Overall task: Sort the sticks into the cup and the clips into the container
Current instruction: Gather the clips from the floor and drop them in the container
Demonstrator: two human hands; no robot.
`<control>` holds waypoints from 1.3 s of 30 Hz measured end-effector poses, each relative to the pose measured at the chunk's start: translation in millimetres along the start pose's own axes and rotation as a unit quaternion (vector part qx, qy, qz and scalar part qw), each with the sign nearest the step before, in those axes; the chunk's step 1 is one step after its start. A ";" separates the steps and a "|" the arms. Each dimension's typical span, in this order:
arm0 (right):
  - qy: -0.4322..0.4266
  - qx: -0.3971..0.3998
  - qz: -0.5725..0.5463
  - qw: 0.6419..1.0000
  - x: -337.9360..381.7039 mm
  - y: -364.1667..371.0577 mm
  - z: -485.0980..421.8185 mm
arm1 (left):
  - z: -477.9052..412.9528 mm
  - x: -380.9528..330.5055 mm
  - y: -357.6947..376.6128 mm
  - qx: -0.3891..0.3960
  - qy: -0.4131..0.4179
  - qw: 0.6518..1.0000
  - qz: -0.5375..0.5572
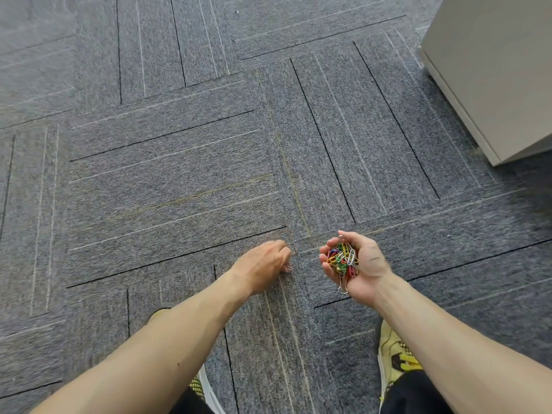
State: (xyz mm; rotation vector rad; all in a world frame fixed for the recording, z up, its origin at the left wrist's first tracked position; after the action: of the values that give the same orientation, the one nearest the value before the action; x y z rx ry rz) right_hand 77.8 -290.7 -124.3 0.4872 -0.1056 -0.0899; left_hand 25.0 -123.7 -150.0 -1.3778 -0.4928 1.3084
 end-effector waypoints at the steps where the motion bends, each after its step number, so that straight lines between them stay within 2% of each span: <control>1: 0.000 0.001 -0.003 1.000 0.1 0.5 0.0 | 0.7 2.3 -2.9 -0.009 -0.021 1.000 0.020; 7: 0.003 0.011 -0.021 1.000 4.6 15.6 3.7 | 10.8 32.0 -36.4 -0.087 -0.172 0.973 0.129; 13: -0.024 0.043 -0.038 0.998 30.7 65.2 26.1 | 9.0 37.4 -112.0 -0.184 -0.223 0.942 0.168; 17: -0.056 0.055 -0.027 0.997 63.6 114.2 67.8 | 6.9 21.3 -191.6 -0.234 -0.209 0.935 0.165; 23: -0.103 0.078 -0.076 0.989 101.2 179.9 178.4 | 11.3 -33.1 -330.2 -0.301 -0.175 0.922 0.172; 30: -0.160 0.102 -0.149 0.970 119.4 220.1 343.2 | 24.8 -140.3 -477.3 -0.323 -0.108 0.927 0.160; 39: -0.282 0.113 -0.197 0.932 119.8 226.3 562.3 | 54.4 -307.4 -631.4 -0.327 -0.017 0.938 0.112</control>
State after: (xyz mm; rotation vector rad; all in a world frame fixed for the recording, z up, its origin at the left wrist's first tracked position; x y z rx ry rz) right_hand 141.3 -364.7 485.8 0.6978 -0.5869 -0.6201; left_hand 120.5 -179.0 545.7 -2.0085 -0.8674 1.4149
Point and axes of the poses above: each hand's wrist, its own z-axis away from the middle knuckle, its own y-axis out of the palm, x = y × z, the point moved 5 cm from there along -z, towards the middle knuckle, and after that the axes turned 13 degrees about y, right-handed, at the moved point
